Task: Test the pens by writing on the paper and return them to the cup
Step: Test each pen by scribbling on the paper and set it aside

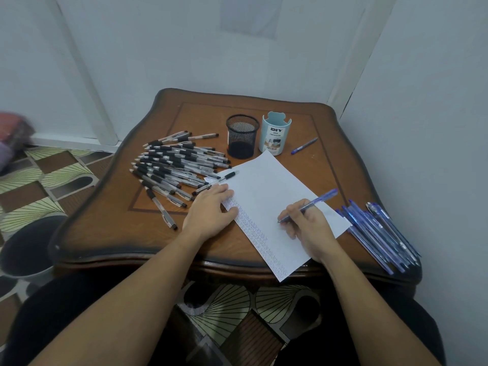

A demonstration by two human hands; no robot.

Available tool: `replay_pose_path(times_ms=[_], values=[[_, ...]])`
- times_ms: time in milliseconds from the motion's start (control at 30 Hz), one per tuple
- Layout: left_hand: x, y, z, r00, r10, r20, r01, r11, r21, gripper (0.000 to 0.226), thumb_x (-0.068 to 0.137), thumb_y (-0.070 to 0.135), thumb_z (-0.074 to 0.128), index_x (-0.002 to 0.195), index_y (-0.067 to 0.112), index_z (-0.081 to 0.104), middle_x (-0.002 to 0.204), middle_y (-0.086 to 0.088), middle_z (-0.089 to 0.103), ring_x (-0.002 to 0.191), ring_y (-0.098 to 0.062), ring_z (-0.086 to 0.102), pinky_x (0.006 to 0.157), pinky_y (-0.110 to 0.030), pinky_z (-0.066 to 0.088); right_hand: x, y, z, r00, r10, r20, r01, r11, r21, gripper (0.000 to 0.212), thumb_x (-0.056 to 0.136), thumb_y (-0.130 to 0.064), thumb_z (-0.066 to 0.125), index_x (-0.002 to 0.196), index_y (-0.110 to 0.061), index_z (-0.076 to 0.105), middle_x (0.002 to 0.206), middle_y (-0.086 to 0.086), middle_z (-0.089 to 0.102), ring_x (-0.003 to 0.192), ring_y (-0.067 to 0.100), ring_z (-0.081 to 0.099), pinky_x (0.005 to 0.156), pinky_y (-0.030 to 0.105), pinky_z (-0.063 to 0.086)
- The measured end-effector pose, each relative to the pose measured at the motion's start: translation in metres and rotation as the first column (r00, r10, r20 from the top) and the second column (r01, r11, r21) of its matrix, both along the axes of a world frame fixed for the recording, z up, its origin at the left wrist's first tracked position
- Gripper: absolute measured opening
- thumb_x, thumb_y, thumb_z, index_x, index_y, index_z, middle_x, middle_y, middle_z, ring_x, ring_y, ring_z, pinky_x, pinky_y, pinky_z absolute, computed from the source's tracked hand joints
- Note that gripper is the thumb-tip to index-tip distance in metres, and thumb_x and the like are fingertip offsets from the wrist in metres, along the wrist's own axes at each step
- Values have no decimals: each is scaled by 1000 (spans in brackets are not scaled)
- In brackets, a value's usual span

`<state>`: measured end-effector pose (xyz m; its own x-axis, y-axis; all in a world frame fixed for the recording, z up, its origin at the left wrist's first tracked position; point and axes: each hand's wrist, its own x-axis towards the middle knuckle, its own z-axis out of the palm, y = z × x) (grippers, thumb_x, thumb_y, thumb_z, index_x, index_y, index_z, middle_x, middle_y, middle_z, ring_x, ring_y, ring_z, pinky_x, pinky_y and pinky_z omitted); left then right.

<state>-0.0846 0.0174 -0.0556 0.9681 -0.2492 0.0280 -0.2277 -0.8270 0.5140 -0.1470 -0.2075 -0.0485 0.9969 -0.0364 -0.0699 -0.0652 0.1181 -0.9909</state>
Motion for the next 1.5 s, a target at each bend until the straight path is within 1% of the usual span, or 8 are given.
replay_pose_path(times_ms=[167, 233, 467, 867, 1033, 1133, 1267, 1500], values=[[0, 0, 0, 1000, 5, -1, -5, 1000, 1, 54, 95, 42, 54, 144, 25, 45, 156, 6, 33, 145, -11, 23, 118, -34, 14, 3, -1, 0, 995, 74, -60, -73, 997, 11, 73, 80, -27, 67, 139, -34, 25, 70, 17, 66, 46, 16, 49, 45, 23, 41], [0, 0, 0, 1000, 6, -4, -6, 1000, 6, 54, 95, 43, 53, 145, 26, 45, 156, 7, 33, 145, -11, 23, 119, -35, 15, 3, -1, 0, 995, 88, -44, -89, 996, -22, 81, 82, -30, 64, 138, -47, 8, 72, 17, 67, 45, 17, 48, 47, 23, 43], [1, 1, -1, 1000, -1, -9, 1, 1000, 10, 55, 95, 44, 52, 146, 26, 43, 156, 7, 32, 145, -10, 22, 118, -33, 13, 4, -3, -3, 993, 58, -101, -66, 995, -70, 68, 105, -14, 40, 156, -32, 0, 85, 16, 73, 63, 23, 56, 60, 27, 52], [1, 1, -3, 1000, -1, 6, 1, 1000, -8, 55, 94, 43, 53, 145, 25, 44, 156, 7, 33, 145, -10, 22, 118, -32, 13, 5, 1, 7, 997, 43, -67, -45, 998, -39, 57, 90, -22, 58, 138, -42, 36, 87, 22, 70, 59, 24, 59, 48, 32, 50], [1, 2, -3, 1000, -8, 2, 8, 1000, -12, 55, 95, 43, 53, 146, 24, 44, 156, 6, 32, 145, -10, 22, 118, -32, 12, 11, -8, 9, 988, -50, -147, 55, 998, 35, 51, 101, -9, 49, 146, -33, 39, 85, 16, 54, 64, 23, 61, 50, 29, 51], [2, 2, -4, 1000, -13, -5, 13, 1000, -11, 55, 95, 44, 52, 146, 25, 43, 157, 7, 31, 146, -10, 21, 118, -32, 12, 11, -19, 18, 987, -108, -122, 88, 984, -157, 53, 101, -6, 49, 149, -25, 39, 78, 12, 49, 60, 20, 62, 49, 29, 52], [2, 2, -4, 1000, -14, -2, 14, 1000, -10, 54, 95, 44, 52, 146, 25, 44, 156, 7, 31, 146, -11, 21, 118, -33, 13, 6, -43, 37, 985, -173, -1, 127, 727, -675, 52, 98, -10, 56, 146, -27, 46, 78, 2, 53, 67, 12, 57, 65, 33, 54], [1, 2, -3, 1000, -14, -4, 14, 1000, -16, 54, 96, 43, 52, 146, 24, 44, 157, 6, 31, 146, -11, 21, 118, -34, 14, -23, -107, 54, 951, -307, 14, 147, 415, -898, 34, 97, -10, 56, 130, -19, 59, 110, 7, 64, 89, 21, 54, 75, 25, 38]])
